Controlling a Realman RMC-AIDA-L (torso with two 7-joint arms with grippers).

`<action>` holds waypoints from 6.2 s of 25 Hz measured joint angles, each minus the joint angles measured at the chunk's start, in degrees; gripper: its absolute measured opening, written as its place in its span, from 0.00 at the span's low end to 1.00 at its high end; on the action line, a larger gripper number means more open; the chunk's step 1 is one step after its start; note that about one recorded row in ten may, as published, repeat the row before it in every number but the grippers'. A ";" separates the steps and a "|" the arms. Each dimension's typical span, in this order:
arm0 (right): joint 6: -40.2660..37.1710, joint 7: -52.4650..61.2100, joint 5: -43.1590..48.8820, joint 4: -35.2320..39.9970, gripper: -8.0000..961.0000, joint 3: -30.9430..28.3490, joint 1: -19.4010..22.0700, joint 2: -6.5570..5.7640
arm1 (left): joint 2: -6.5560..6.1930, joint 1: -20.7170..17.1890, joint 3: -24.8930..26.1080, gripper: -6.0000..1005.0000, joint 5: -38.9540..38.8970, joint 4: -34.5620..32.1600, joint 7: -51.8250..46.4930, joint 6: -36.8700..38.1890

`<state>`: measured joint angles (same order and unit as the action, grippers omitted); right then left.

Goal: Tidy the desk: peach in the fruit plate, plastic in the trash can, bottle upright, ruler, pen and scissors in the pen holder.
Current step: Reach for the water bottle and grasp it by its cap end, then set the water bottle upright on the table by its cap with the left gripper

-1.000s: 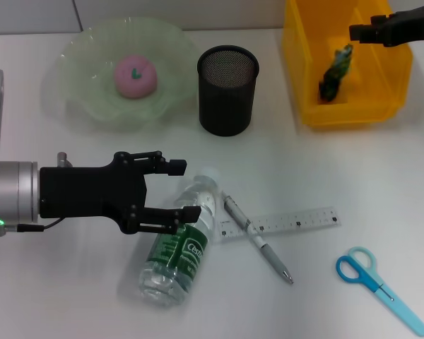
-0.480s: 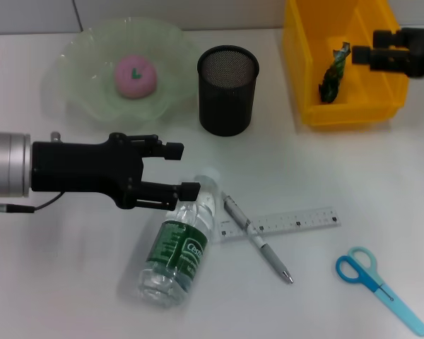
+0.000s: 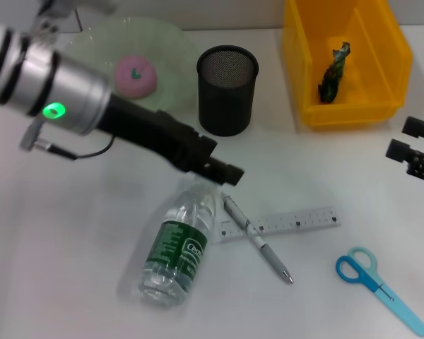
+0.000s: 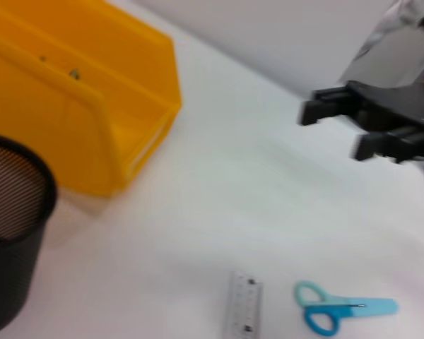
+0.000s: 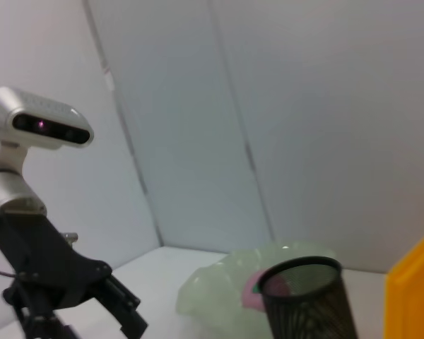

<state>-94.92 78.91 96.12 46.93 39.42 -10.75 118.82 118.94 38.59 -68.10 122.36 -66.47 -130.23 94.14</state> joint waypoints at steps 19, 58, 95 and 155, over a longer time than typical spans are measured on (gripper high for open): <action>-2.39 -4.08 0.27 -3.30 0.68 -2.54 0.54 0.08 | 0.24 14.53 -15.08 0.82 17.78 7.69 -32.80 -8.72; -2.54 -4.74 0.00 -3.87 0.68 -2.80 0.79 0.17 | 0.24 13.84 -19.74 0.82 16.14 17.96 -32.47 -20.80; -5.91 -5.35 0.21 -4.67 0.68 -10.13 2.42 -0.10 | -0.19 3.34 -19.46 0.47 10.74 3.92 -21.33 -20.97; -9.32 -4.73 -0.33 -7.29 0.68 -12.05 -0.39 0.19 | -0.55 -20.20 10.59 0.07 -39.35 21.13 54.54 -9.53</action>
<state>-104.24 74.18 95.79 39.64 27.38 -11.15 119.00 118.39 18.40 -57.51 83.01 -45.33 -75.69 84.62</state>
